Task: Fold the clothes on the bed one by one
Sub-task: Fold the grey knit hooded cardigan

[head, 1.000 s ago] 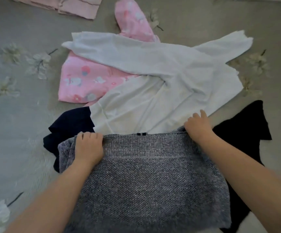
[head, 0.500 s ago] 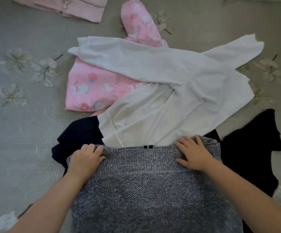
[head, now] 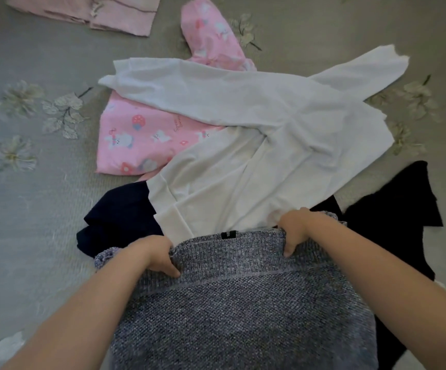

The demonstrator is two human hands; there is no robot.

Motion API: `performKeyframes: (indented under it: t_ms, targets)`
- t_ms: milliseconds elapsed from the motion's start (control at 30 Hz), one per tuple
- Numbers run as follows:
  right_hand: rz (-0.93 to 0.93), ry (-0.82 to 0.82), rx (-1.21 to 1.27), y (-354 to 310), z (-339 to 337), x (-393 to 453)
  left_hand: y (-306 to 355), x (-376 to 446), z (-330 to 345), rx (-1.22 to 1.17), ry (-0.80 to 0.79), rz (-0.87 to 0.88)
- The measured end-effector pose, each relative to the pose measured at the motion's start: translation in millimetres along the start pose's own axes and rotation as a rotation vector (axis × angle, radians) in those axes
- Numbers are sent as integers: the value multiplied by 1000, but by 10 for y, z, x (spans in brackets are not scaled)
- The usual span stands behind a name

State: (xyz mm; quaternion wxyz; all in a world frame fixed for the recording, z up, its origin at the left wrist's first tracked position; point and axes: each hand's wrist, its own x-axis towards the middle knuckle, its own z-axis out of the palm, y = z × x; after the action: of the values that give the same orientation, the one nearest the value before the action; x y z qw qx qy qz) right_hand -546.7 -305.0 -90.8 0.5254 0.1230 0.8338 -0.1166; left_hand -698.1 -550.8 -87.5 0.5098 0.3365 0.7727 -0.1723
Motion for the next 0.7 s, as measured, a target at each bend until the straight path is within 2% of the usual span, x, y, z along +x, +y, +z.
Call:
performKeyframes:
  t_ms: [67,200,267,400,467,633,700]
  targets:
    - [-36,99,-25,-21,102,-114,53,-141,111,65,159,33]
    - [12,443,-182,-116,486,-403,127,-447,515,169,503,19]
    - [65,519,-165,-167,699,-541,175,-628,752,127,659,-2]
    - [94,674,-93,-269,1062,-995,275,-1106,1059,62,991,159]
    - [107,784,-87,-314,1203,-1293,302,-1329,1112,71,1086,200]
    - [130,1269,-37,-392,1518,-2263,528,-1981,977,155,1309,367]
    - [217,1336,-30,-441,1694,-2707,701,-2284,877,199,1363,441]
